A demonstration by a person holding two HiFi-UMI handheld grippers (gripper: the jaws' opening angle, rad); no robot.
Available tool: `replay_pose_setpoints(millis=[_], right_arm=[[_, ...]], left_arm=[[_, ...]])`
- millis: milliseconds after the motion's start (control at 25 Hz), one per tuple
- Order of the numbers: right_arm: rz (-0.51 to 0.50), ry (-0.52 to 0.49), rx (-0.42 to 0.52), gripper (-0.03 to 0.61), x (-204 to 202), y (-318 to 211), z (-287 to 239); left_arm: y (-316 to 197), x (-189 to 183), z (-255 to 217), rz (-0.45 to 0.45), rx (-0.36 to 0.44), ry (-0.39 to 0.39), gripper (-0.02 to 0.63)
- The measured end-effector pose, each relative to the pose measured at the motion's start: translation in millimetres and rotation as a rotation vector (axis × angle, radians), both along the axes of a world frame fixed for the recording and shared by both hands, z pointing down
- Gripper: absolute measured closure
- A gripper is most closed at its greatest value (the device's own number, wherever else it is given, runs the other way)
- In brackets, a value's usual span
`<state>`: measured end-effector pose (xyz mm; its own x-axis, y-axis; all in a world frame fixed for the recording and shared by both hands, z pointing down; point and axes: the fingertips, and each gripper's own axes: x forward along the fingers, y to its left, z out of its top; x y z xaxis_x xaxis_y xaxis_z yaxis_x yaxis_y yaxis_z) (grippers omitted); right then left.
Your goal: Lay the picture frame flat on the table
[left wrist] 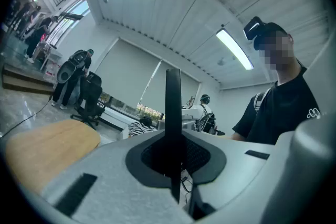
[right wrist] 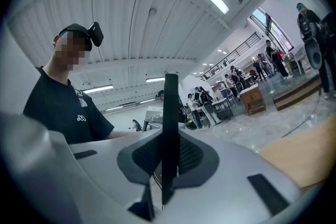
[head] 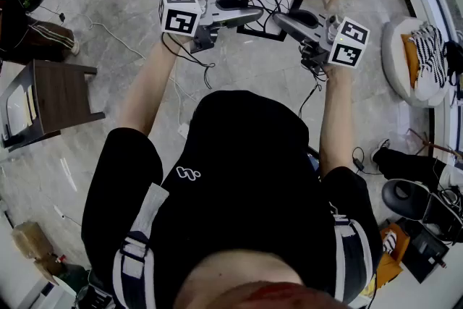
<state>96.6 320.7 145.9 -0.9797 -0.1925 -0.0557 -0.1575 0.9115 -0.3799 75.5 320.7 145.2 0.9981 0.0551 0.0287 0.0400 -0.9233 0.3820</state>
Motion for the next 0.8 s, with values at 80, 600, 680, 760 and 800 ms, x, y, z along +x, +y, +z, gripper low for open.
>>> replay_pose_setpoints(millis=[80,600,680,760,800], right_arm=[[-0.001,-0.003,0.003,0.535,1,0,0],[-0.039,0.006,-0.029,0.535,3,-9,18],[-0.051,0.002,-0.044,0.535,2,-14,24],[-0.063,-0.001,-0.063,0.535,2,-18,32],[-0.068,0.0,-0.073,0.535,1,-21,37]], left_arm=[[-1,1,1,0.0,0.002,-0.001,0.584],[-7,3,18,-0.073,-0.033,-0.045,0.584],[-11,3,24,-0.095,-0.049,-0.048,0.584],[-15,2,33,-0.115,-0.069,-0.044,0.584],[-17,1,38,-0.122,-0.079,-0.041,0.584]])
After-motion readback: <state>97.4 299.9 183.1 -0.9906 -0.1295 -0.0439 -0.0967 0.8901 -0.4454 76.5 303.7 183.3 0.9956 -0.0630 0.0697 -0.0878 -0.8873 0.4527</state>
